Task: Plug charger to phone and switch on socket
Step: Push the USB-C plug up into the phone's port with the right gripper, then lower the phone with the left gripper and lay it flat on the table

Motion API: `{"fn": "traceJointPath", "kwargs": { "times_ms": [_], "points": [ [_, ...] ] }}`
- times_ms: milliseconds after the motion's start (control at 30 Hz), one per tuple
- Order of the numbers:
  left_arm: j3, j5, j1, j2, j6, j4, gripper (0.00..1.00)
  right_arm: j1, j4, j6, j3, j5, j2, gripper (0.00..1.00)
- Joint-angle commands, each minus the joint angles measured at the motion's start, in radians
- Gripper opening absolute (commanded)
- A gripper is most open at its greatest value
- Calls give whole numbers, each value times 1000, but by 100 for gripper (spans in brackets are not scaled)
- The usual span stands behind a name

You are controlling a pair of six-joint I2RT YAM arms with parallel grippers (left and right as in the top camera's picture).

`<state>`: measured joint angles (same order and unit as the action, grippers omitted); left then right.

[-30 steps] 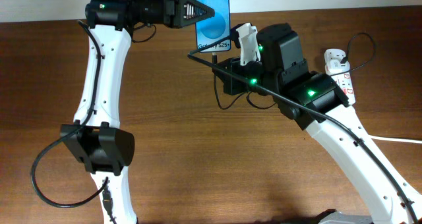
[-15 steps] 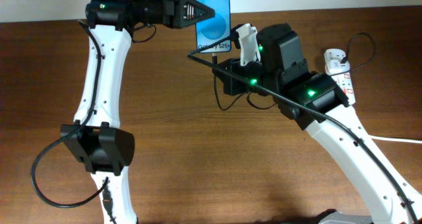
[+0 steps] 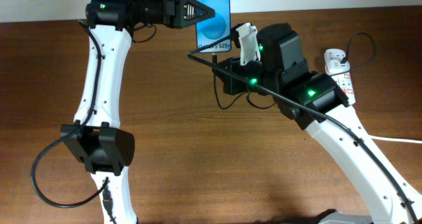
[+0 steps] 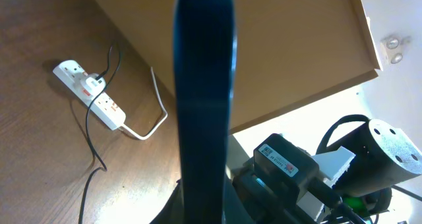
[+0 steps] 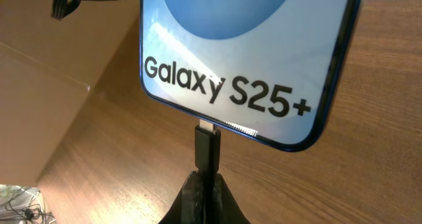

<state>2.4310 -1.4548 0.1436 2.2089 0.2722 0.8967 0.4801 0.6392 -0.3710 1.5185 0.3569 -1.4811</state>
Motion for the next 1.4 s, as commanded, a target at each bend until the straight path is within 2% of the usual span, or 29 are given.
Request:
{"fn": "traceJointPath", "kwargs": {
  "times_ms": [0,1000,1033,1167,1200,1267,1367],
  "points": [
    [8,-26,-2,-10,-20,-2,0,-5,-14,-5,26,13,9,4],
    [8,-22,0,-10,-21,13,0,-37,-98,-36,47,13,9,4],
    [8,-21,0,-10,-21,13,0,-37,-98,-36,47,13,9,8],
    [8,42,-1,-10,-21,13,0,-36,-69,-39,47,17,9,46],
    [8,65,-2,-10,-20,13,0,-36,-51,-38,47,17,9,62],
    [8,101,-2,-10,-21,13,0,-37,-14,-38,47,17,9,80],
    [8,250,-2,-10,-23,104,0,-42,60,-39,47,13,9,99]
  ]
}}
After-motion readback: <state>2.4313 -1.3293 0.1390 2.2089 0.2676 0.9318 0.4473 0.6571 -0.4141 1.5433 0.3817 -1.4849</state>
